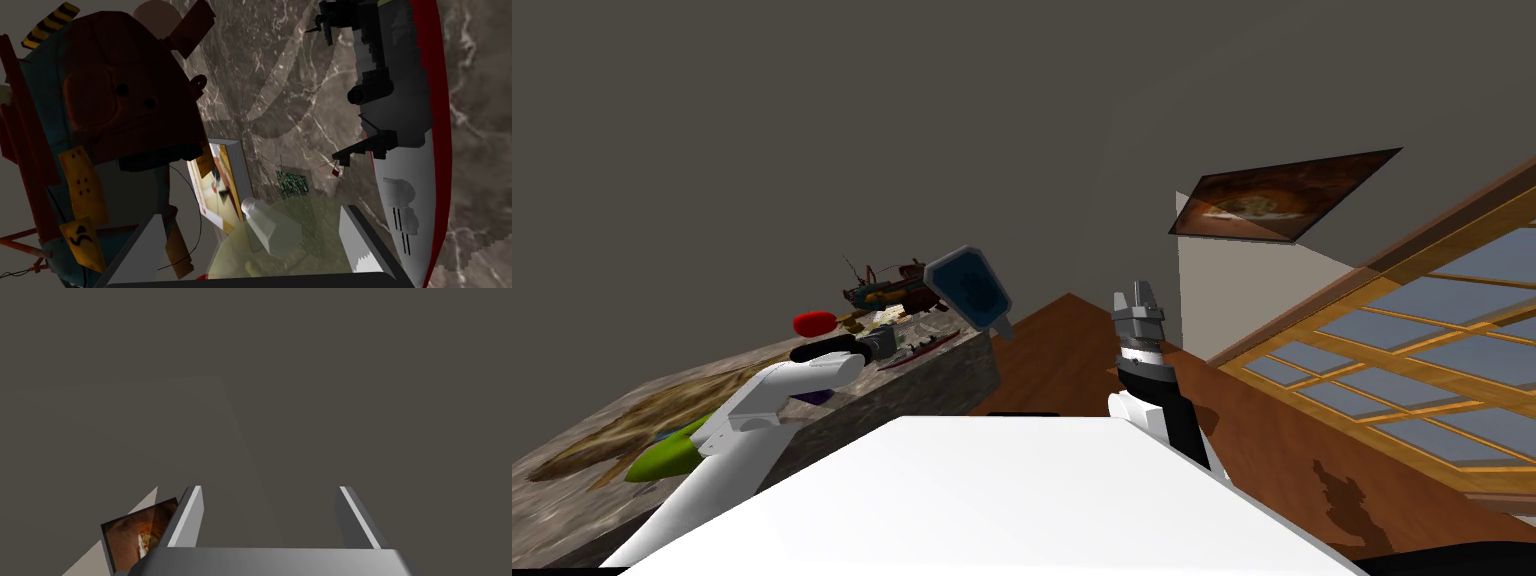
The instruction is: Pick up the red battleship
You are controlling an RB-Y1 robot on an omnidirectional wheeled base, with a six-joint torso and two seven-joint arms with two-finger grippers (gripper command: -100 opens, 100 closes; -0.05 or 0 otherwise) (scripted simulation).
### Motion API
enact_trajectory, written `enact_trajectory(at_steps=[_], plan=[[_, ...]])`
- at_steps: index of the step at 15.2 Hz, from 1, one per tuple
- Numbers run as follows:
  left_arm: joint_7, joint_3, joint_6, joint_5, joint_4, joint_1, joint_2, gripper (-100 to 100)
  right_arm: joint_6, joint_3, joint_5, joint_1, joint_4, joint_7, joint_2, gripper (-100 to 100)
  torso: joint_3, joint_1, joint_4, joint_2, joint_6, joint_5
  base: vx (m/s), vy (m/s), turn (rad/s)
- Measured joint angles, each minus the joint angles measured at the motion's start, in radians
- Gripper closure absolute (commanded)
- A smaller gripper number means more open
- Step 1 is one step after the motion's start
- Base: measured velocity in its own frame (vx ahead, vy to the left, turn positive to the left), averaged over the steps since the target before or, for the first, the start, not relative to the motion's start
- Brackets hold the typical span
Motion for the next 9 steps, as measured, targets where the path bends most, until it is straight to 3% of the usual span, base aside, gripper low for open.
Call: enact_trajectory(at_steps=[9], plan=[[0.047,0.065,0.193,0.076,0.065,-0.028,0.041,-100,0.0,0.0,0.0,0.0,0.0,0.0,0.0,0,0.0,0.001,0.0,0.0,0.0,0.0,0.043,-0.046,-0.019]])
